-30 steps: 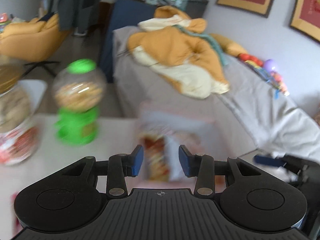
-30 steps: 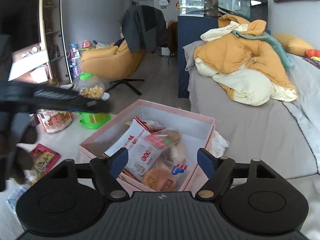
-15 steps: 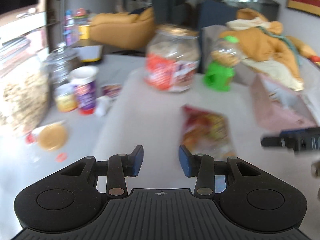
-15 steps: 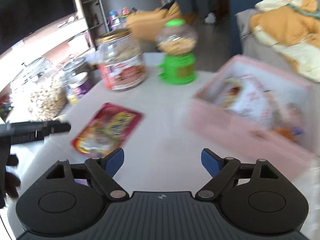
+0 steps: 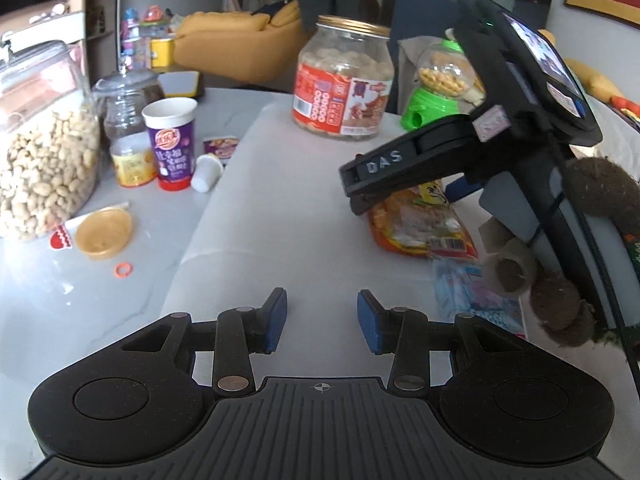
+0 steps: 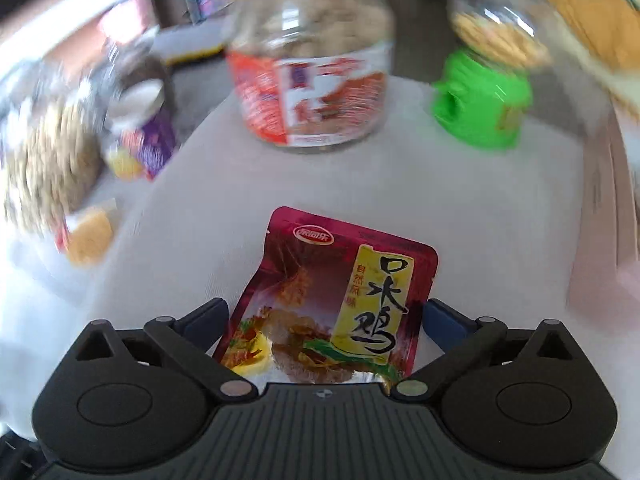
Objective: Organize snacks
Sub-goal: 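Grasp the red chicken packet with the right gripper while the left grasps the blue candy packet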
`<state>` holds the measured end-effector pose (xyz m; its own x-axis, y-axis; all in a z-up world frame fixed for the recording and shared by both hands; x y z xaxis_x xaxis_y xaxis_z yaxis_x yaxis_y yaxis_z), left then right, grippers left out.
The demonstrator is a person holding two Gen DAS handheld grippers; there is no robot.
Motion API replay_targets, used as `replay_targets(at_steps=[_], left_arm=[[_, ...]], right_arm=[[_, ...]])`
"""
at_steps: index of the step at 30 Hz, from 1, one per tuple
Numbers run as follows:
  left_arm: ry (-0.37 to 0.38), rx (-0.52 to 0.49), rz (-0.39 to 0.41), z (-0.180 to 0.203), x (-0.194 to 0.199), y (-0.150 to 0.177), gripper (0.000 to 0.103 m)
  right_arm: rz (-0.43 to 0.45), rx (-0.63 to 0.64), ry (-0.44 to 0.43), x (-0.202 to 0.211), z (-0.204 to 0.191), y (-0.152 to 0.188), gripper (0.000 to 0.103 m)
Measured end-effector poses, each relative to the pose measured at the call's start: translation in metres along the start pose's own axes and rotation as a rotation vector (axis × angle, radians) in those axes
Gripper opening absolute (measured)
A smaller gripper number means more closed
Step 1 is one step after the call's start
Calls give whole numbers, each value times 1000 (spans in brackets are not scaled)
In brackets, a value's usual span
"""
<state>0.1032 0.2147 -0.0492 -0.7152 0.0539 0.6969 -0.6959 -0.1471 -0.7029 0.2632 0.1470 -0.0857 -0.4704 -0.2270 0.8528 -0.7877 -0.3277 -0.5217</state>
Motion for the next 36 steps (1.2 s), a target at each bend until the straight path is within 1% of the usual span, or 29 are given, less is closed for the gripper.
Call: replay_targets(at_steps=[2, 4, 6, 8, 10, 12, 16, 21, 23, 24, 27, 30, 33, 34, 36], left_arm=[[12, 0, -2, 2, 1, 2, 44], [22, -1, -4, 6, 1, 2, 44], [35, -3, -8, 11, 1, 3, 44], [44, -3, -10, 15, 2, 3, 44], [58, 4, -13, 20, 4, 4, 44], [77, 7, -21, 26, 7, 5, 44], [131, -6, -49, 47, 10, 7, 44], [131, -75, -47, 83, 8, 3, 44], [108, -119, -43, 96, 5, 1, 47], [79, -159, -36, 102, 3, 0, 48], [63, -220, -61, 119, -6, 3, 49], [14, -291, -57, 132, -10, 4, 50], [-5, -324, -62, 140, -15, 4, 57], [-10, -336, -65, 143, -17, 4, 60], [-19, -362, -70, 146, -19, 5, 63]], right_arm=[[5, 19, -33, 5, 5, 4, 97], [5, 50, -26, 12, 13, 8, 89], [23, 116, 24, 23, 24, 14, 80], [45, 208, 106, 32, 36, 23, 80], [58, 242, 153, 40, 50, 31, 80], [51, 223, 151, 48, 68, 43, 80], [43, 153, 111, 62, 96, 68, 80], [54, 108, 100, 73, 118, 95, 78], [63, 97, 100, 80, 127, 106, 78], [68, 93, 102, 82, 131, 111, 78], [82, 72, 108, 91, 146, 128, 78], [90, 23, 86, 99, 164, 145, 78], [112, -4, 75, 106, 176, 159, 82], [122, -3, 77, 107, 178, 162, 84], [142, 11, 74, 109, 178, 166, 84]])
Point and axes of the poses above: each gripper's, at about its wrist camera, not at the fingertips, and x roughly against the way its jaws point, z to its right, y to its underside, the point moved 10 cm from there along -x, roughly the way its jaws point, and after that the axes turned 2 degrees about -z, right-handed, at the moved point
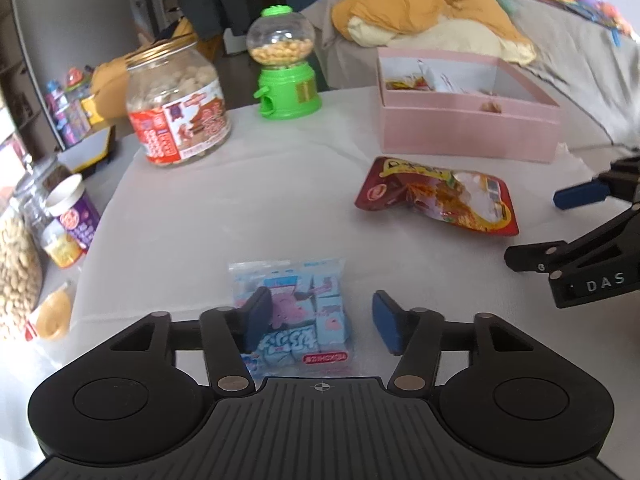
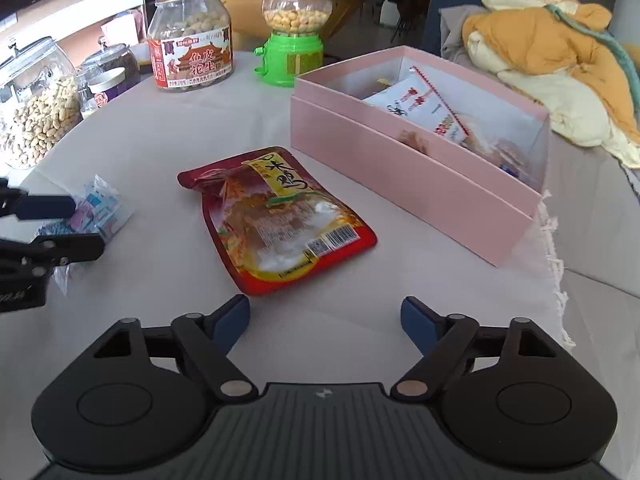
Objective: Organize snacks
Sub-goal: 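Grasp the red chicken packet with the right gripper while the left grasps the blue candy packet, then lift the chicken packet with the right gripper while the left lifts the candy packet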
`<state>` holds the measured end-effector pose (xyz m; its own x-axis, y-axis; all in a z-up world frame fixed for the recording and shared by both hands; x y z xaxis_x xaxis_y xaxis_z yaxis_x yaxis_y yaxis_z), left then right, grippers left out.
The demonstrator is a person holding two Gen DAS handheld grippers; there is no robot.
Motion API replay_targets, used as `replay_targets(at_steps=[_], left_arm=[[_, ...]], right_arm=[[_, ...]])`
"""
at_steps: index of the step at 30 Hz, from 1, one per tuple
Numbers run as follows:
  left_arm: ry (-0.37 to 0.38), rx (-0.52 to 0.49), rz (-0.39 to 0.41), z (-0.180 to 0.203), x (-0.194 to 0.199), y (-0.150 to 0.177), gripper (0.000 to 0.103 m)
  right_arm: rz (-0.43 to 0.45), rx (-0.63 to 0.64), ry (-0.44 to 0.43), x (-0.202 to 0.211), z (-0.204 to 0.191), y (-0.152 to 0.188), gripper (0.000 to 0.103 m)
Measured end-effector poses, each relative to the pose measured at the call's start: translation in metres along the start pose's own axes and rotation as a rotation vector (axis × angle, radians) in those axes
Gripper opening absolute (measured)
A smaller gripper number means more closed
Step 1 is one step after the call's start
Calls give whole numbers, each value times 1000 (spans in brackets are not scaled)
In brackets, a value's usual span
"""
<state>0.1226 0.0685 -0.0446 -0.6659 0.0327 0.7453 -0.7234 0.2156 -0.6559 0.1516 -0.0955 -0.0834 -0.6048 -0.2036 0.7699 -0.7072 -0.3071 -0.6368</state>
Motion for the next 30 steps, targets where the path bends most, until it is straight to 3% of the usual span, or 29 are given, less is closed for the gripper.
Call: replay_targets(at_steps=[5, 10, 17, 24, 26, 28, 30], left_arm=[[-43, -7, 4, -15, 1, 3, 63], [-29, 53, 14, -43, 2, 8, 64], [17, 107, 29, -54, 2, 8, 66], [51, 142, -1, -56, -6, 16, 73], [61, 148, 2, -54, -8, 18, 73], [60, 142, 7, -53, -7, 18, 73], [70, 154, 12, -55, -7, 19, 73]], right_arm=[[73, 17, -61, 10, -7, -14, 85], [135, 19, -143, 11, -14, -49, 92], [49, 18, -112, -46, -22, -81, 93], [10, -51, -216, -57, -33, -73, 97], [1, -39, -222, -53, -35, -68, 95], [2, -13, -190, -47, -36, -62, 80], [2, 20, -163, -40, -36, -57, 72]])
Point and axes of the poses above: each gripper's, at about its wrist camera, not at the fingertips, and x roughly against the way its jaws point, z to its right, y to its underside, the point moved 10 cm from there along -x, roughly the way its jaws point, and after that the axes turned 2 degrees about -z, right-handed, at the moved point
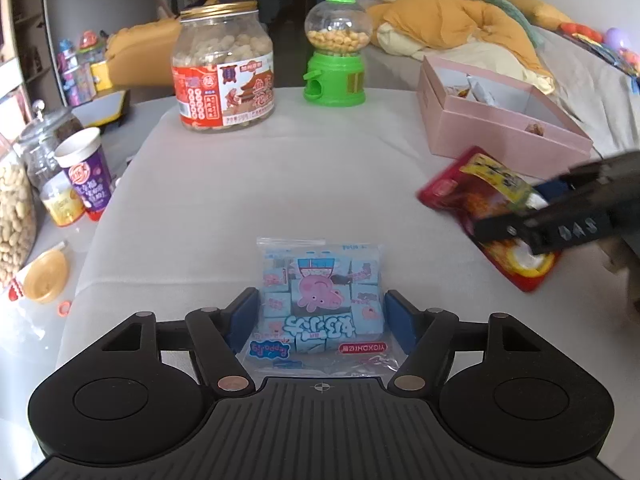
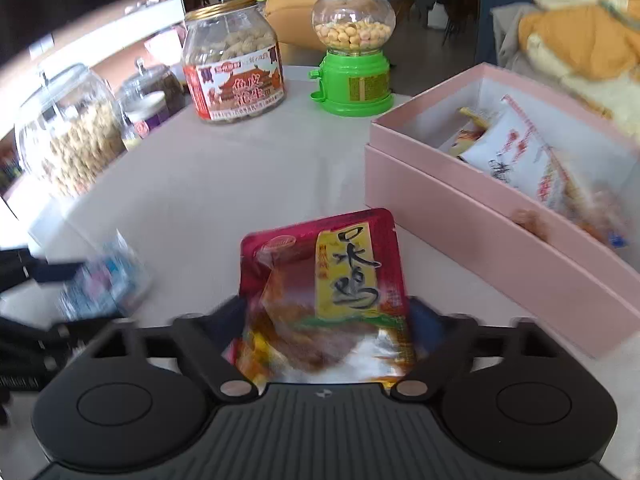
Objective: Organize snacks
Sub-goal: 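Lift the chicken packet with the right gripper while the left lifts the candy packet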
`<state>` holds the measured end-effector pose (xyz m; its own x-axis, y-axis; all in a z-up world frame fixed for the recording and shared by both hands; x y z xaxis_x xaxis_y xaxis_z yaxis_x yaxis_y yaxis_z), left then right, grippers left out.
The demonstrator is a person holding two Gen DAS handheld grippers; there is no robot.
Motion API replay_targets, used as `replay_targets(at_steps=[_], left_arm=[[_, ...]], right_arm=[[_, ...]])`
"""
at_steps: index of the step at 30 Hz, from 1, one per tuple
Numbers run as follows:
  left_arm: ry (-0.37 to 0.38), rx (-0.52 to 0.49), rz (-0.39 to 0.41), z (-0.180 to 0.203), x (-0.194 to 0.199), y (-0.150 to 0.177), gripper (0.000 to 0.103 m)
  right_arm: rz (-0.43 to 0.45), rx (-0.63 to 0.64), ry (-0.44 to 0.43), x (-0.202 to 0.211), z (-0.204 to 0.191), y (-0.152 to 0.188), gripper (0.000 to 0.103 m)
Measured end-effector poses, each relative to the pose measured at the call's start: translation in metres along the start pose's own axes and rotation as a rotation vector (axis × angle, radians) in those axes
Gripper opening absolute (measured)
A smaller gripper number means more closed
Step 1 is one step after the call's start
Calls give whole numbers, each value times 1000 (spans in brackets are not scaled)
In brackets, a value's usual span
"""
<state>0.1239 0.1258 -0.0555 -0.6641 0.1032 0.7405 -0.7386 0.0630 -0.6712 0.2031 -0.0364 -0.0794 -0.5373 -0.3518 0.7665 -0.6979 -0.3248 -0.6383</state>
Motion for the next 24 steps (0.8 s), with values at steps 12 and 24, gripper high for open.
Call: replay_targets(at_steps=[12, 24], left_arm=[[-45, -25, 16, 15, -5, -4, 71], [6, -115, 38, 98, -23, -15, 70]], right_arm=[[54, -165, 119, 61, 68, 63, 67], [112, -255, 128, 72, 91, 87, 94]])
Point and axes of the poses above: each gripper's, at about its wrist camera, not at the fingertips, and x roughly against the way its jaws point, z to its right, y to its underside, the point moved 10 cm from there along -x, roughly the way its jaws point, and after that the axes turned 2 degrees about -z, right-handed, at the moved point
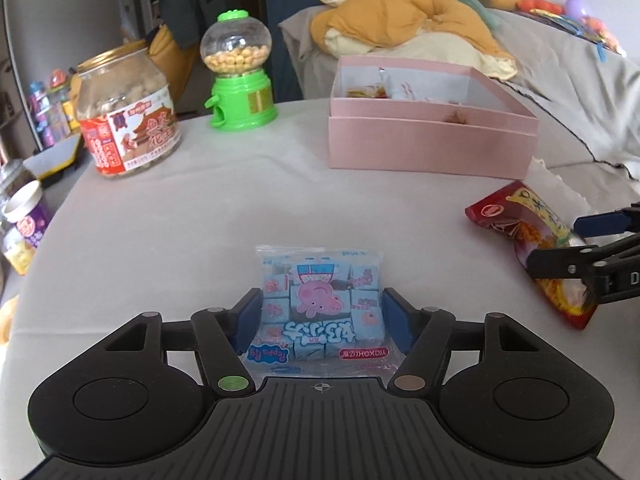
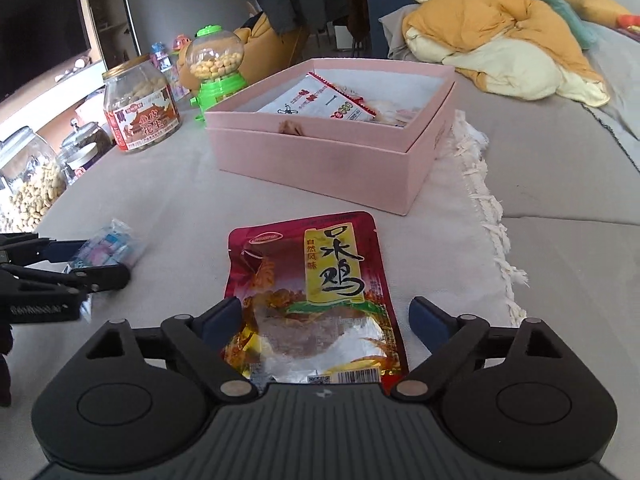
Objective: Organize snacks
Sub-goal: 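Lift the chicken packet with the right gripper while the left lifts the candy packet, then carry the blue candy packet into the pink box with the left gripper and release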
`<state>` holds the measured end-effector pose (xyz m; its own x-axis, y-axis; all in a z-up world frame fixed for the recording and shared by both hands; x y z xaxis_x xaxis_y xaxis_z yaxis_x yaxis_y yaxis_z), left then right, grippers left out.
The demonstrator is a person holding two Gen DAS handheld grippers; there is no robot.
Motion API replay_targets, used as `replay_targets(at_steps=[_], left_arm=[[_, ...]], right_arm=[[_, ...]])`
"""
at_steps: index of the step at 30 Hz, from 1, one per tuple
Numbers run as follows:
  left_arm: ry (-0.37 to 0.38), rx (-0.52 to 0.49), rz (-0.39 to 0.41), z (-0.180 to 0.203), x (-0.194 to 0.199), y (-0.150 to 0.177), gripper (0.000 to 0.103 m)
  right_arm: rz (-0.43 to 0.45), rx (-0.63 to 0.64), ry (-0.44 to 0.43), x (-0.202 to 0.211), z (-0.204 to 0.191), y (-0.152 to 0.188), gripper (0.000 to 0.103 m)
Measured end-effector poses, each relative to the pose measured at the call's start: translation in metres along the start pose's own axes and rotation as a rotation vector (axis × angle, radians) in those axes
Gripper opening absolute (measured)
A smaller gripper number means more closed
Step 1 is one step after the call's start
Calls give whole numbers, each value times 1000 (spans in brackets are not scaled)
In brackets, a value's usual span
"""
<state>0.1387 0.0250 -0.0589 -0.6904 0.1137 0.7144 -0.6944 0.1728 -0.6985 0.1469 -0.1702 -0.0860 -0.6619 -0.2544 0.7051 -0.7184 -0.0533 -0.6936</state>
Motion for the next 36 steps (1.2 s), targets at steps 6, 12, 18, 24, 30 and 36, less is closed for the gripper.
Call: replay_targets(at_steps=[6, 12, 18, 24, 30, 36], left_arm=[[10, 16, 22, -3, 3, 5, 71], [11, 25, 46, -4, 4, 6, 71], [16, 25, 47, -4, 5, 5, 71], [13, 28, 34, -4, 4, 6, 71], [30, 14, 8, -5, 3, 4, 70], [44, 56, -26, 1, 10, -3, 65]], right_arm=[[-20, -93, -27, -13, -3, -17, 98], [-69, -40, 52, -30, -17, -21, 103], [-23, 29, 107, -24, -20, -13, 91], [-17, -4, 63, -3, -9, -5, 74], [-12, -53, 49, 16, -3, 2, 69], [34, -92, 7, 41, 2, 0, 68]])
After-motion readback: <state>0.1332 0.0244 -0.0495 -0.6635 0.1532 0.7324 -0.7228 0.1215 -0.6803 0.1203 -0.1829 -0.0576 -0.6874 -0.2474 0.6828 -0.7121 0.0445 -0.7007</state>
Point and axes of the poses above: each gripper's, at about its wrist camera, not at the fingertips, and x roughly against the way its jaws point, z to its right, y to its underside, the point moved 10 cm from there along -x, roughly the way its jaws point, and after that the axes turned 2 degrees about -z, right-handed, at the moved point
